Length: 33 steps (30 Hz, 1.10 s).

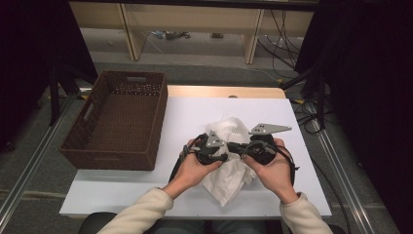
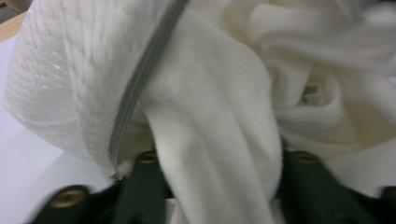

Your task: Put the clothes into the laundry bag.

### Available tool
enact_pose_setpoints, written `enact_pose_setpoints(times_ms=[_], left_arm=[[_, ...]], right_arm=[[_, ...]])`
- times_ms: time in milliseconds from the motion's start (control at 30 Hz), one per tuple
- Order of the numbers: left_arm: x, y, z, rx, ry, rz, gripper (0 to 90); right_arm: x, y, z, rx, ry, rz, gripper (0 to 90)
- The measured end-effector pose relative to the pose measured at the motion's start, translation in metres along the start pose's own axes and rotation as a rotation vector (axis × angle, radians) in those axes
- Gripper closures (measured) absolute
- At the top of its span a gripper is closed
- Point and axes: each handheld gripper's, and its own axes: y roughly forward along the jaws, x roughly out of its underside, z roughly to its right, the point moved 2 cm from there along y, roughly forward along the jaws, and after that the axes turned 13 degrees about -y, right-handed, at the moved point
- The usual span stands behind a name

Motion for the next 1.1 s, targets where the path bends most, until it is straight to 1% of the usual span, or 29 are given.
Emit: enact_pose_setpoints(times_ms=[33, 67, 100, 133, 167, 200, 267, 333, 367, 400, 433, 467, 533, 567, 600, 633, 667, 700, 733, 767, 800, 833, 867, 900, 933, 967, 1033, 1067, 1100], left_arm=[[0.000, -0.004, 0.001, -0.007, 0.009, -0.010, 47.0], [0.000, -0.010, 0.001, -0.012, 0.024, -0.012, 40.9], [0.001, -0.015, 0.002, -0.003, 0.029, -0.009, 35.9], [0.001, -0.022, 0.002, -0.006, 0.038, -0.012, 31.4], [0.003, -0.028, 0.003, -0.006, 0.035, -0.006, 29.1], [0.005, -0.034, 0.003, -0.008, 0.037, 0.004, 27.2], [0.013, -0.045, 0.001, 0.002, 0.013, 0.014, 26.2], [0.019, -0.047, -0.001, 0.005, 0.006, 0.024, 30.9], [0.022, -0.047, -0.004, 0.001, 0.026, 0.014, 36.9], [0.024, -0.045, -0.006, 0.002, 0.006, 0.004, 44.2], [0.026, -0.041, -0.007, 0.011, -0.010, 0.003, 50.1], [0.026, -0.037, -0.007, 0.022, -0.004, 0.000, 56.5], [0.025, -0.027, -0.003, 0.060, -0.028, 0.000, 69.1], [0.024, -0.024, 0.000, 0.075, -0.054, 0.004, 75.3], [0.021, -0.022, 0.002, 0.089, -0.022, 0.018, 80.8], [0.017, -0.021, 0.007, 0.101, -0.022, 0.031, 82.6], [0.013, -0.021, 0.011, 0.113, -0.034, 0.048, 83.7], [0.008, -0.024, 0.015, 0.122, -0.030, 0.058, 84.1], [0.004, -0.026, 0.019, 0.135, -0.041, 0.091, 84.4], [-0.001, -0.030, 0.022, 0.146, -0.038, 0.107, 84.6], [-0.005, -0.034, 0.026, 0.146, -0.040, 0.131, 84.7], [-0.009, -0.040, 0.029, 0.151, -0.039, 0.153, 84.7], [-0.012, -0.045, 0.032, 0.151, -0.032, 0.170, 84.8], [-0.015, -0.049, 0.033, 0.136, -0.017, 0.165, 84.7], [-0.016, -0.050, 0.034, 0.134, -0.017, 0.175, 84.7], [-0.017, -0.050, 0.032, 0.130, -0.011, 0.181, 84.7], [-0.018, -0.044, 0.027, 0.104, -0.016, 0.174, 84.6], [-0.017, -0.038, 0.023, 0.086, -0.022, 0.178, 84.6], [-0.017, -0.031, 0.018, 0.065, -0.015, 0.166, 84.6]], right_arm=[[0.000, -0.002, 0.001, 0.002, 0.005, -0.003, 90.0], [0.000, -0.003, 0.003, 0.008, -0.011, 0.006, 90.0], [0.000, -0.005, 0.004, 0.009, -0.013, 0.007, 90.0], [0.000, -0.006, 0.005, 0.024, -0.005, 0.008, 90.0], [0.000, -0.007, 0.006, 0.024, 0.008, 0.001, 90.0], [0.000, -0.007, 0.006, 0.015, 0.013, 0.010, 90.0], [0.000, -0.006, 0.008, 0.016, 0.007, 0.011, 90.0], [0.000, -0.005, 0.008, 0.018, -0.003, 0.012, 90.0], [0.000, -0.005, 0.008, 0.016, -0.005, 0.013, 90.0], [0.000, -0.005, 0.008, 0.030, -0.009, 0.005, 90.0], [-0.001, -0.004, 0.006, 0.020, -0.006, 0.009, 90.0], [-0.001, -0.004, 0.005, 0.028, -0.001, 0.002, 90.0], [-0.001, -0.002, 0.003, 0.032, -0.010, -0.004, 90.0], [0.000, -0.001, 0.002, 0.026, -0.017, -0.010, 90.0], [0.000, 0.000, 0.001, 0.026, -0.017, -0.014, 90.0], [0.001, 0.002, -0.001, 0.019, -0.015, -0.009, 90.0], [0.001, 0.004, -0.001, -0.001, -0.028, -0.007, 90.0], [0.001, 0.004, -0.004, 0.003, -0.013, -0.015, 90.0], [0.000, 0.004, -0.005, -0.001, -0.021, -0.018, 90.0], [0.000, 0.005, -0.007, -0.010, -0.017, -0.015, 90.0], [-0.001, 0.003, -0.007, -0.001, -0.038, -0.008, 90.0], [-0.002, 0.001, -0.007, -0.006, -0.049, -0.005, 90.0], [-0.004, -0.002, -0.010, -0.007, -0.017, -0.010, 90.0], [-0.005, -0.003, -0.010, -0.009, -0.024, 0.014, 90.0], [-0.006, -0.005, -0.008, -0.013, -0.034, 0.030, 90.0], [-0.008, -0.007, -0.010, -0.018, -0.016, 0.037, 90.0], [-0.010, -0.011, -0.010, -0.010, -0.028, 0.039, 90.0], [-0.010, -0.011, -0.010, -0.024, -0.024, 0.040, 90.0], [-0.010, -0.010, -0.011, -0.038, -0.017, 0.047, 90.0]])
